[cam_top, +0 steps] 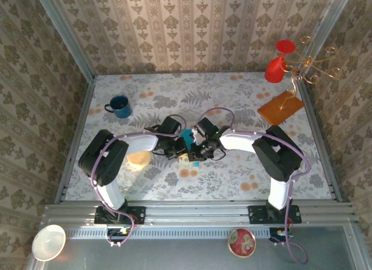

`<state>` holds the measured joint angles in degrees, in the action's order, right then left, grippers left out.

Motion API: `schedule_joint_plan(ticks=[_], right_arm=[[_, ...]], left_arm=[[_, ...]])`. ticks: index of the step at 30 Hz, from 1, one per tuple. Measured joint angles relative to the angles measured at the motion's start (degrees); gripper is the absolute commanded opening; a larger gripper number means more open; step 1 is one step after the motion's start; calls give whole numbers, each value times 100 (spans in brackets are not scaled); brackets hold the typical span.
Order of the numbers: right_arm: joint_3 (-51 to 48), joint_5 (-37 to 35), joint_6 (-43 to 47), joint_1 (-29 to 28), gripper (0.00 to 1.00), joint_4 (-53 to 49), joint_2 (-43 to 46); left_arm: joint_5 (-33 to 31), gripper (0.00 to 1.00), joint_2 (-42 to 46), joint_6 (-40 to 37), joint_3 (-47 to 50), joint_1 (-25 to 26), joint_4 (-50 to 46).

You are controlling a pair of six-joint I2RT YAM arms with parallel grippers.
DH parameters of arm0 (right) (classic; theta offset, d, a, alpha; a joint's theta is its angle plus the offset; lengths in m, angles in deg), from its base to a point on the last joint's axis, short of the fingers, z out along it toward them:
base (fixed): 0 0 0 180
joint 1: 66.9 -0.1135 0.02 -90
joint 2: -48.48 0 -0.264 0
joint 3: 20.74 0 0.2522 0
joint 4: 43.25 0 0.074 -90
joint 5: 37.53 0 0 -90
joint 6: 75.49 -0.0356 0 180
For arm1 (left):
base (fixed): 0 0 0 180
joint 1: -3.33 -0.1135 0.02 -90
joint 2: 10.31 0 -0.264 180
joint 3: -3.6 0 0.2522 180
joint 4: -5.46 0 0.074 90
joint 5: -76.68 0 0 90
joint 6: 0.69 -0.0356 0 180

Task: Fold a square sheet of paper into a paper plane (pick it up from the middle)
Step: Third fold the triangle at the center of the table.

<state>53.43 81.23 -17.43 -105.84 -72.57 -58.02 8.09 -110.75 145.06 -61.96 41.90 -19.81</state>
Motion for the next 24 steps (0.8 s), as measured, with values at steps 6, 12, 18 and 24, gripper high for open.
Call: schedule_joint_plan(ticks=[6, 12, 18, 24], right_arm=[[0, 0, -2, 0, 12, -4, -50], [-4, 2, -4, 11, 12, 9, -52], [-83, 15, -22, 28, 12, 81, -83], [-258, 94, -28, 48, 12, 319, -83]], left_arm=[[2, 10, -7, 0, 0, 0, 0], [17, 10, -11, 0, -4, -4, 0], [20, 10, -13, 0, -4, -4, -2], [46, 10, -57, 0, -46, -4, -2]])
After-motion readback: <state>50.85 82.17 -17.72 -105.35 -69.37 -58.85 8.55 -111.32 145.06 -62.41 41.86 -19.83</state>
